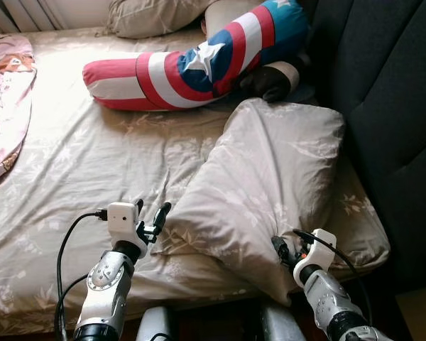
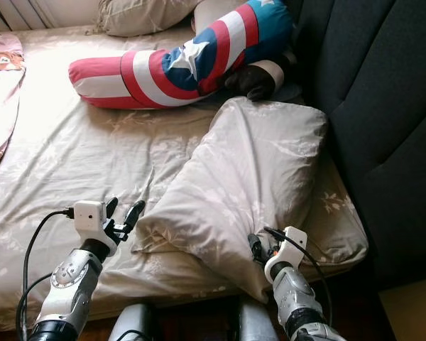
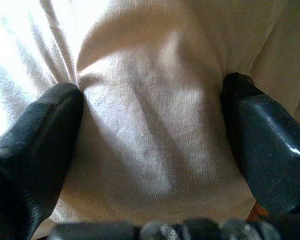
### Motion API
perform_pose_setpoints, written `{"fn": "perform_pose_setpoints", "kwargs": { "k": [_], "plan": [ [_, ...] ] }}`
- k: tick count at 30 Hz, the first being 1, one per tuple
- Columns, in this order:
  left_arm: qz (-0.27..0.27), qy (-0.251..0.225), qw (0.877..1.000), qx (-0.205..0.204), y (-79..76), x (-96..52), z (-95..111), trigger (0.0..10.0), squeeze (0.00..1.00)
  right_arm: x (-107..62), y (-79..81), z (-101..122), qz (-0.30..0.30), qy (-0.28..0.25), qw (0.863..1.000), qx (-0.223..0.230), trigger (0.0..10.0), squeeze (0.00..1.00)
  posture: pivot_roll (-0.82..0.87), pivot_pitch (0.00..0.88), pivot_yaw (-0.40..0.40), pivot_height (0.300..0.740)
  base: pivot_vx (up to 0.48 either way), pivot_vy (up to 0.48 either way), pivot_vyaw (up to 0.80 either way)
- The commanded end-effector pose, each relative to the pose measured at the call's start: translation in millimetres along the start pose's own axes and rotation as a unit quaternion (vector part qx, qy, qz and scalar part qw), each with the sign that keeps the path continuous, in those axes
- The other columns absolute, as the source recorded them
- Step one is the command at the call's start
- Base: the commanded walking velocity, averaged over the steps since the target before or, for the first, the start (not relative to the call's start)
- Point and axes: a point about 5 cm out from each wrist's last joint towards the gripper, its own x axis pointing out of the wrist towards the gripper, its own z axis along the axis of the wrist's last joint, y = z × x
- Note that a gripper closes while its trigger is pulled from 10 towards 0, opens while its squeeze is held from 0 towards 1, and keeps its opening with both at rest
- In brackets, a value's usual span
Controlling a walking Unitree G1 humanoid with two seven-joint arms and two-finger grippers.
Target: Clean up the room
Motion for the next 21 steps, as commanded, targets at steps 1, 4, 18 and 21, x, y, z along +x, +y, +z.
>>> {"fn": "perform_pose_setpoints", "kwargs": {
  "k": [1, 4, 18, 21],
  "plan": [
    [-0.001, 0.010, 1.000, 0.005, 3.0, -5.2, -2.7, 10.0, 0.00, -7.0, -2.1, -37.7, -0.009, 0.076, 0.997, 0.005, 0.0, 0.00, 0.05, 0.264, 0.036, 0.646, 0.000, 0.000, 0.00],
    [-0.002, 0.012, 1.000, 0.008, 3.5, -6.1, -2.0, 10.0, 0.00, -6.9, 0.0, -40.1, -0.007, 0.082, 0.997, 0.003, 0.0, 0.00, 0.05, 0.264, 0.040, 0.646, 0.000, 0.000, 0.00],
    [0.000, 0.014, 1.000, 0.015, 0.0, -6.8, -0.3, 10.0, 0.00, -6.4, 6.0, -42.2, 0.005, 0.071, 0.997, 0.013, 0.0, 0.00, 0.05, 0.253, 0.047, 0.646, 0.000, 0.000, 0.00],
    [0.007, 0.011, 1.000, 0.016, 0.7, -6.2, 0.4, 10.0, 0.00, -7.1, 2.2, -41.0, -0.003, 0.068, 0.998, -0.003, 0.0, 0.00, 0.05, 0.251, 0.044, 0.646, 0.000, 0.000, 0.00]
  ]
}}
